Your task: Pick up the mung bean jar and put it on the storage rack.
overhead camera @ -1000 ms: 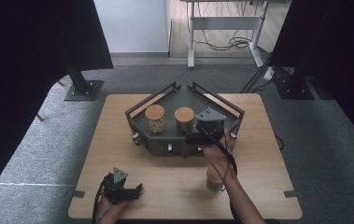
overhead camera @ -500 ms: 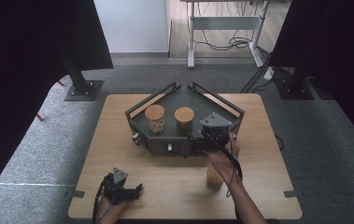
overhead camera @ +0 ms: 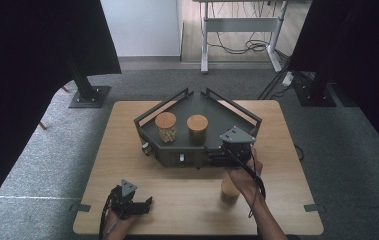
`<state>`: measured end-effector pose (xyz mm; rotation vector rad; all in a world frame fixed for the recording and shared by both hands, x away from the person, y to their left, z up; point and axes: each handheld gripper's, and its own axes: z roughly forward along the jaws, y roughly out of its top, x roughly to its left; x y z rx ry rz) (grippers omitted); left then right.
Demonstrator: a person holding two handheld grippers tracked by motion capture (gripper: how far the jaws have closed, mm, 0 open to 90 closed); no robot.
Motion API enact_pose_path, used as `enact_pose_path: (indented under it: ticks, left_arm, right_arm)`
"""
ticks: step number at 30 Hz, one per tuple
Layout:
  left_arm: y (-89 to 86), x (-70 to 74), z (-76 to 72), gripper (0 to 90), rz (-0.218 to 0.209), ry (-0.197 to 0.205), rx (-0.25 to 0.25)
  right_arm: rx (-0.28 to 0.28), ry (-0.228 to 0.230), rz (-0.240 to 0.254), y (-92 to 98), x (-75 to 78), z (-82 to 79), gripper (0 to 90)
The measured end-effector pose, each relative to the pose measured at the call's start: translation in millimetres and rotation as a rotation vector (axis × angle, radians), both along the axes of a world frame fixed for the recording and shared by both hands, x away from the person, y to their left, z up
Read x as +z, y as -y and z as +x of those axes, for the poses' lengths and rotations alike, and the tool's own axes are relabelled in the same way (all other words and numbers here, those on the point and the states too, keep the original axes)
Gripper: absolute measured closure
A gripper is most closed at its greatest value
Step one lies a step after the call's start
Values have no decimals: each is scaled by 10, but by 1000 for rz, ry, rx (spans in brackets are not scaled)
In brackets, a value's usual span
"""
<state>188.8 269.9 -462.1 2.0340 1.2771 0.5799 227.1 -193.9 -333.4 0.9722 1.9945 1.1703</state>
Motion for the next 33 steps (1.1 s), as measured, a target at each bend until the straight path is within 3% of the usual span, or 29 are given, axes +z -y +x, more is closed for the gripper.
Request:
enact_pose_path:
  ticks: [33]
  left_arm:
    - [1,1,0,25,0,-1,0]
  right_arm:
    - [-25,11,-2,297,-229,-279,57]
